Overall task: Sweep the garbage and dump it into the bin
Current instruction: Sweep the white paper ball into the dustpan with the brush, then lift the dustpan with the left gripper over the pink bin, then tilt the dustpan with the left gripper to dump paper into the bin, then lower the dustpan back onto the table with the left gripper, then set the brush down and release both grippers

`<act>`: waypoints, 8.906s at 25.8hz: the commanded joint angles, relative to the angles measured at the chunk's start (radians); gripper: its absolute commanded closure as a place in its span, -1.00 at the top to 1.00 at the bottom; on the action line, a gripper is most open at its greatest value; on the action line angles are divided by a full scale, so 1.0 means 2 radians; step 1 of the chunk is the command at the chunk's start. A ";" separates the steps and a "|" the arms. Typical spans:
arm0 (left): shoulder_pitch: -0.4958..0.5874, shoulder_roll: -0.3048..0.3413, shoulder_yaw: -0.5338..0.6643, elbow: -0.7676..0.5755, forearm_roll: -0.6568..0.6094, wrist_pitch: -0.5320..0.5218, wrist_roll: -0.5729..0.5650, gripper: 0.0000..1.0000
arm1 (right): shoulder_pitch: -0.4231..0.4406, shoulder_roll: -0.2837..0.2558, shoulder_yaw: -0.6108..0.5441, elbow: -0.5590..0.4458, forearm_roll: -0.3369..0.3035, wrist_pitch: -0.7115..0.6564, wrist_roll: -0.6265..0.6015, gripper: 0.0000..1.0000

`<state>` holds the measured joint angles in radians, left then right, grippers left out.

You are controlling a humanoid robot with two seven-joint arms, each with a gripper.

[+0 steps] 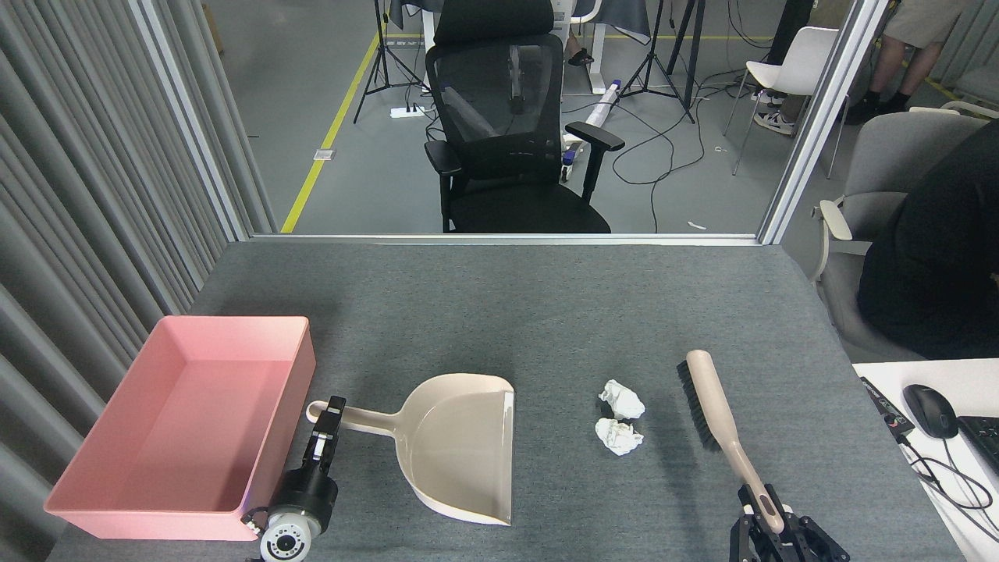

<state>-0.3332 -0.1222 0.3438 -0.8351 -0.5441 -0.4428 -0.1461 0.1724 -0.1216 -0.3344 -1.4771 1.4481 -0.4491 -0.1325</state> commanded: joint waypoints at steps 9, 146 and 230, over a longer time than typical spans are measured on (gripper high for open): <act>0.002 -0.003 0.004 0.000 -0.006 -0.049 -0.005 -0.80 | 0.000 -0.001 0.014 0.009 0.002 0.002 -0.001 -0.91; -0.100 0.396 0.020 0.108 0.055 -0.108 -0.047 -0.78 | 0.045 -0.030 0.120 -0.027 -0.021 0.081 -0.025 -0.93; 0.155 0.010 -0.084 -0.257 0.051 0.110 -0.014 0.97 | 0.029 -0.035 0.130 -0.023 -0.026 0.100 -0.006 -0.25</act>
<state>-0.0913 -0.1126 0.1844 -1.2291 -0.4411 -0.2471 -0.1370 0.2324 -0.1935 -0.0740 -1.5265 1.3959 -0.2634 -0.1500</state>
